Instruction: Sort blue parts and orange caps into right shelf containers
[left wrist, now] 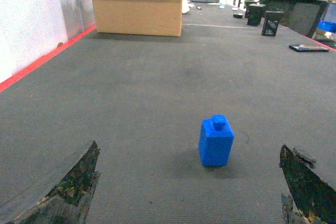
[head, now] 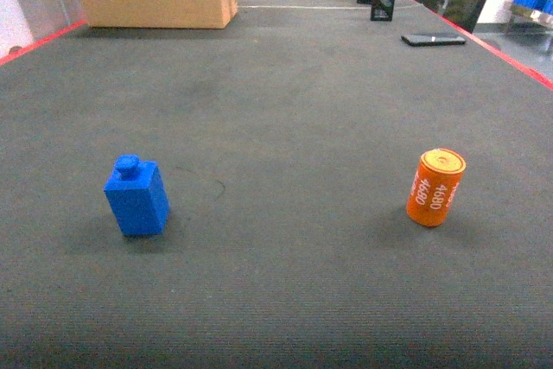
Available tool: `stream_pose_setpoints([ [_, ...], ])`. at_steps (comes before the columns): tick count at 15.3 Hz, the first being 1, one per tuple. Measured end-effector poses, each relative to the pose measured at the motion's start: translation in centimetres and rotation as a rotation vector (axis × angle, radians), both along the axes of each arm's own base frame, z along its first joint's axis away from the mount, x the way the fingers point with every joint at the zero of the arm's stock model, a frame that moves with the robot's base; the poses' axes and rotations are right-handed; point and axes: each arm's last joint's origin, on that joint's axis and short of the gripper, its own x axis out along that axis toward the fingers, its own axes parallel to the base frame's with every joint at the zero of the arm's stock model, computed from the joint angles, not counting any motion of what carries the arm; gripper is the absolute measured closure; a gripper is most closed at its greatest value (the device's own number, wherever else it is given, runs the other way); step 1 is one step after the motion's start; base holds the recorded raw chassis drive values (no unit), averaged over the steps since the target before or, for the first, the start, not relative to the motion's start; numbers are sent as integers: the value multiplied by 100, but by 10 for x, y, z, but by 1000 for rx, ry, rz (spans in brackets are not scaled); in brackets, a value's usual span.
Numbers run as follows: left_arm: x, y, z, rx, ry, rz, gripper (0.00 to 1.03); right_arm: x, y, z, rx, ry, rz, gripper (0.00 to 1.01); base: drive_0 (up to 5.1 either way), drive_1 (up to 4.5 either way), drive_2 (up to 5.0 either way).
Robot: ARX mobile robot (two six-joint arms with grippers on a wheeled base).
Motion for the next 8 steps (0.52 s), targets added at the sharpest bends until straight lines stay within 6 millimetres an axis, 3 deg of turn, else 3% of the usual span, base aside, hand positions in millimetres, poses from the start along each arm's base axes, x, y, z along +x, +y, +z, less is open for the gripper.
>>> stream_pose_setpoints([
  [8, 0, 0, 0, 0, 0, 0, 5, 0, 0, 0, 0, 0, 0, 3, 0, 0, 0],
])
